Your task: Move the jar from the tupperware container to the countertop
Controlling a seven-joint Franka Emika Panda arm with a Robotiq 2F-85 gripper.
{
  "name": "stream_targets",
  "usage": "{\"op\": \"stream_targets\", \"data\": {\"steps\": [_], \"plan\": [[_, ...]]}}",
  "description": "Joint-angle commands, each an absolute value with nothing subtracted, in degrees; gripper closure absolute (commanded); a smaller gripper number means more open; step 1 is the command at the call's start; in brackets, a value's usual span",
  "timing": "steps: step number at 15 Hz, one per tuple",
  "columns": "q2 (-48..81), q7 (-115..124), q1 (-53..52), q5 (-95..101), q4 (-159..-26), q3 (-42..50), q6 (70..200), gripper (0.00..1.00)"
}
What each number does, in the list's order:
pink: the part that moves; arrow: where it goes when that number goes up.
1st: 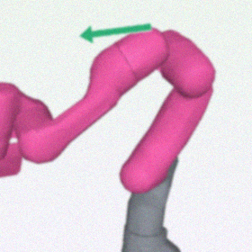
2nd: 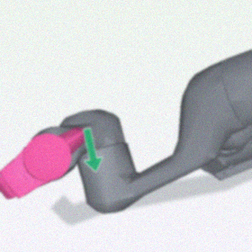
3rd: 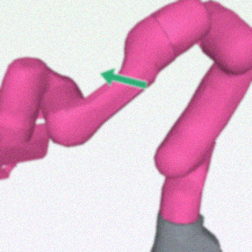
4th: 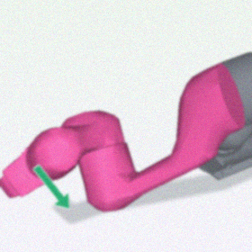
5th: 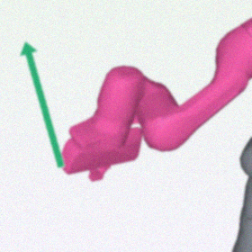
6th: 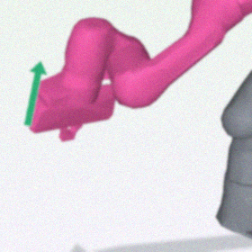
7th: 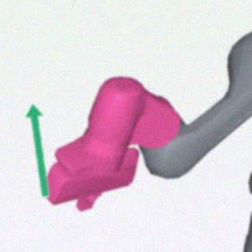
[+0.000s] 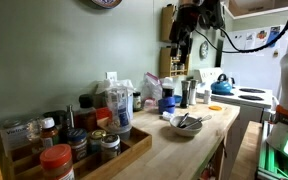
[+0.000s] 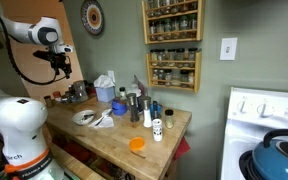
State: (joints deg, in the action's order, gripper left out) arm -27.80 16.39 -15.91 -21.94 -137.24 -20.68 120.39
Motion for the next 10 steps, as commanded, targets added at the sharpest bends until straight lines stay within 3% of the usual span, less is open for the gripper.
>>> {"op": "stream_targets", "data": {"steps": [1, 3, 7, 10], "plan": [[-27.05, 16.63, -16.62, -21.51, -136.77, -19.81, 120.38, 0.0], [-26.45, 16.37, -16.49, -21.54, -136.45, -19.49, 120.37, 0.0], [-15.8, 17.96, -15.69, -11.59, -129.4, -27.11, 134.85, 0.0], [-7.18, 16.97, -15.87, -0.56, -123.45, -29.67, 134.43, 0.0]]}}
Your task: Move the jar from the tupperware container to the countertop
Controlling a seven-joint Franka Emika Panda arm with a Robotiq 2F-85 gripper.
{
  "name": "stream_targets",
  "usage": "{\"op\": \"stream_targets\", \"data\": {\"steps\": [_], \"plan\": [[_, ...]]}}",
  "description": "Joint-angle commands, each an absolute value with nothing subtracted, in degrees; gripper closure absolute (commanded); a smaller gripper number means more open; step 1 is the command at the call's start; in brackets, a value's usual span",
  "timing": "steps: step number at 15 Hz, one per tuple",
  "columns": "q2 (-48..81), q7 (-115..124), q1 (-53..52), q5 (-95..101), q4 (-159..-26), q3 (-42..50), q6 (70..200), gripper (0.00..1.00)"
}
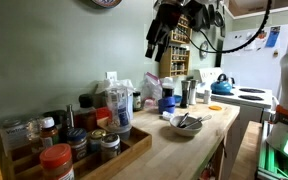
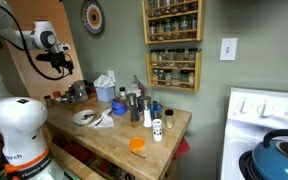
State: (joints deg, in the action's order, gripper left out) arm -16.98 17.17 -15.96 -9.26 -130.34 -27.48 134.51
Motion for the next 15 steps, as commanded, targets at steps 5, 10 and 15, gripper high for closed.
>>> {"op": "stream_targets", "data": {"steps": [5, 10, 15], "plan": [[-2.41, 15.97, -18.86, 5.44, -120.53, -27.42, 135.17, 0.0], [4.18, 14.32, -19.86, 6.0, -115.85, -26.12, 136.73, 0.0], [9.25, 25.45, -22.63, 16.89, -113.84, -23.5, 136.75, 0.0]]}}
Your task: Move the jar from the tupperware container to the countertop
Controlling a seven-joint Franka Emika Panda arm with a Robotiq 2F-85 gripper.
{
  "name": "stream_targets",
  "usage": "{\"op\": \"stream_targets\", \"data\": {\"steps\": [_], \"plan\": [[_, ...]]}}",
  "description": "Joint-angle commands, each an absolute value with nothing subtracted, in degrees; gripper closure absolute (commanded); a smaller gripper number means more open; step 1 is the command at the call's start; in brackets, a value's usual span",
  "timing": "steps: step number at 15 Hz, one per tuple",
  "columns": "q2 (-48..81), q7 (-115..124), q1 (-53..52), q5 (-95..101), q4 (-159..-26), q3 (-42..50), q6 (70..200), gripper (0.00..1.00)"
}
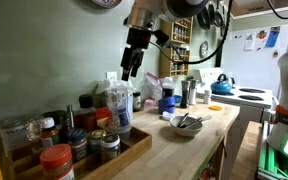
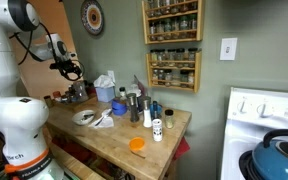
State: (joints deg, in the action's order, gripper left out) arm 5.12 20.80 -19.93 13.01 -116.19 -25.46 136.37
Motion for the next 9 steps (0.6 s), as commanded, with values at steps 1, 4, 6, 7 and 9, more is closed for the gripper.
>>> {"op": "stream_targets", "data": {"steps": [1, 4, 6, 7, 9], "plan": [[10.53, 26.47, -23.51, 18.57, -112.83, -22.94, 136.14, 0.0], [13.28, 27.35, -25.64, 20.13, -110.07, -21.31, 136.24, 0.0], [14.67, 27.95, -27.01, 21.07, -108.1, -20.11, 136.42, 0.0], [15.35, 27.88, -27.62, 21.26, -107.11, -19.58, 136.13, 0.0], [16.8, 27.44, -28.67, 21.17, -105.32, -18.76, 135.67, 0.0]]}}
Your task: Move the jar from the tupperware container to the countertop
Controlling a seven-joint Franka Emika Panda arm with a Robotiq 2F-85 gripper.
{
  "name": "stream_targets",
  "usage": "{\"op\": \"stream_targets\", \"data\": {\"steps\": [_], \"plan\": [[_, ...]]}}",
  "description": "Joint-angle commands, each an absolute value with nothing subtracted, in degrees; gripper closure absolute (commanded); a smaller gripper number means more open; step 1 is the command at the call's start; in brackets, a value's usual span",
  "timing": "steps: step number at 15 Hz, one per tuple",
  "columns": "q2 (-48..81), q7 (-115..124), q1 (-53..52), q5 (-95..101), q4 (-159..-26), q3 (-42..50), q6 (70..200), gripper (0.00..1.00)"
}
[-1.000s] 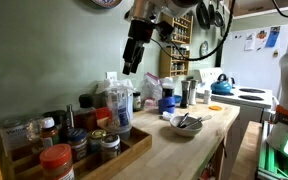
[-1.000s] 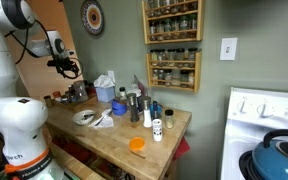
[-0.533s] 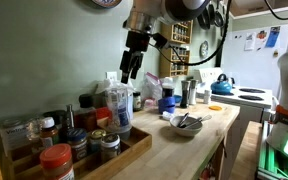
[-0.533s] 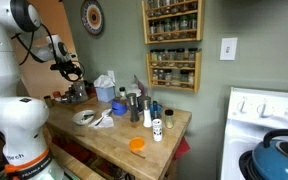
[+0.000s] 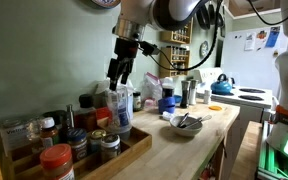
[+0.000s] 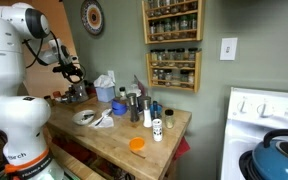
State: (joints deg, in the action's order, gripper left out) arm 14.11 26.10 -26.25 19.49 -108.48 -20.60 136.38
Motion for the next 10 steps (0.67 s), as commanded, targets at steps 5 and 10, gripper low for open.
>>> {"op": "stream_targets", "data": {"steps": [5, 10], "plan": [[19.76, 27.87, -31.27, 22.52, -101.73, -16.36, 134.52, 0.0], [19.44, 27.8, -32.64, 23.57, -100.34, -14.64, 132.41, 0.0]]}}
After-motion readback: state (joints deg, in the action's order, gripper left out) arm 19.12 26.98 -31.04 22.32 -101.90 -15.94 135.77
